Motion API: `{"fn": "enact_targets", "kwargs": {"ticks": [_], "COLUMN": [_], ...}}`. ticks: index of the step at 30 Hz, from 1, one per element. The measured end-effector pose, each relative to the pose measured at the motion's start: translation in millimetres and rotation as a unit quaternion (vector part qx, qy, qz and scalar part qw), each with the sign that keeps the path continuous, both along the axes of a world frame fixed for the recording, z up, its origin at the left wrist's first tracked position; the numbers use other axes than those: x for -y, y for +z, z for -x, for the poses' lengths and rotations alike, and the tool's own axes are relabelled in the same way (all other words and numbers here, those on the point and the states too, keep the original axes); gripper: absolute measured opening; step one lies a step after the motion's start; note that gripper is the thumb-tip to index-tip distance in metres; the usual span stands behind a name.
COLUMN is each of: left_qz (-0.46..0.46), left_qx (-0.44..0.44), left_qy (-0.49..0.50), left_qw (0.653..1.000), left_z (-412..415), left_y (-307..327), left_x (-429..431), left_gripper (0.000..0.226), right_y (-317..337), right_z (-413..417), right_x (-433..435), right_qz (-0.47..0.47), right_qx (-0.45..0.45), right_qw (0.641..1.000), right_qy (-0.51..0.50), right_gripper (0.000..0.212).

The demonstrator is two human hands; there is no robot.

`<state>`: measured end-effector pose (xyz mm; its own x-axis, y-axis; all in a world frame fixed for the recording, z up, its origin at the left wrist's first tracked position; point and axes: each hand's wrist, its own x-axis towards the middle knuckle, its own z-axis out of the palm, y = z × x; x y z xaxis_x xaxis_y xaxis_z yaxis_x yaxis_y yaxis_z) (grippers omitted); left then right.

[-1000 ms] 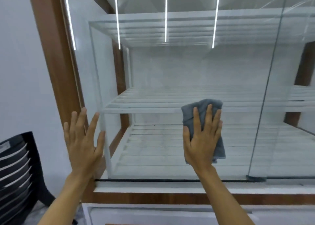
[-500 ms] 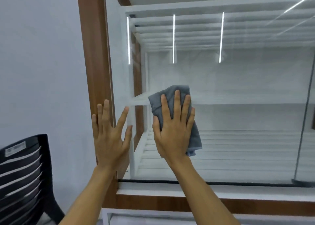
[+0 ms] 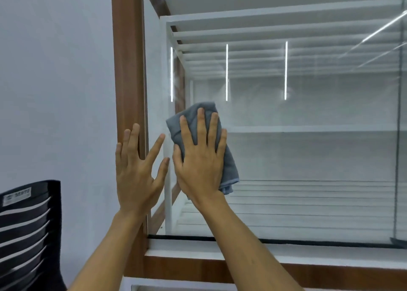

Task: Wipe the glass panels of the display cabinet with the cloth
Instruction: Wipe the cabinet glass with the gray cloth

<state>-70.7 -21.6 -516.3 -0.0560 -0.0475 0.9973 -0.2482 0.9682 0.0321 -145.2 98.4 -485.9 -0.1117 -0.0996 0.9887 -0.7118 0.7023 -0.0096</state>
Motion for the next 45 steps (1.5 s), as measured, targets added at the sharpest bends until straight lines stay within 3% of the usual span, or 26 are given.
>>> {"fn": "enact_targets", "kwargs": {"ticks": [6,11,16,19,24,32,39,45], "left_qz": [0.011,0.018,0.01,0.008,0.013,0.015,0.017,0.017], "left_qx": [0.003,-0.001,0.005,0.006,0.005,0.004,-0.002,-0.009], "left_qy": [0.003,-0.002,-0.01,-0.005,0.0,-0.003,0.001,-0.012], "left_qw": [1.0,1.0,1.0,1.0,1.0,1.0,1.0,1.0], "left_z": [-3.3,-5.5,-5.9,-4.0,-1.8,-2.1,-1.3,-1.8], "left_y": [1.5,0.4,-0.7,-1.0,-1.3,-1.7,-1.6,-2.6], "left_x": [3.8,5.2,6.1,6.9,7.4,5.1,5.8,6.4], "left_gripper": [0.056,0.055,0.055,0.055,0.056,0.056,0.055,0.052], "right_y": [28.4,51.9,32.7,5.3,-26.6,37.1,72.1,21.6], "right_z": [12.6,35.5,42.4,30.6,2.3,-4.5,30.0,45.9], "right_x": [-15.8,-71.6,-104.5,-87.3,-25.5,11.2,-67.4,-116.2], "right_qz": [-0.013,0.014,0.053,0.077,0.016,-0.004,0.074,0.118], "right_qx": [-0.029,0.006,0.033,0.047,0.021,-0.023,0.034,0.069], "right_qw": [0.999,0.999,0.997,0.996,1.0,1.0,0.996,0.989], "right_qy": [-0.024,-0.045,-0.051,-0.029,-0.016,-0.008,-0.042,-0.049], "right_gripper": [0.064,0.067,0.064,0.064,0.066,0.063,0.064,0.063]}}
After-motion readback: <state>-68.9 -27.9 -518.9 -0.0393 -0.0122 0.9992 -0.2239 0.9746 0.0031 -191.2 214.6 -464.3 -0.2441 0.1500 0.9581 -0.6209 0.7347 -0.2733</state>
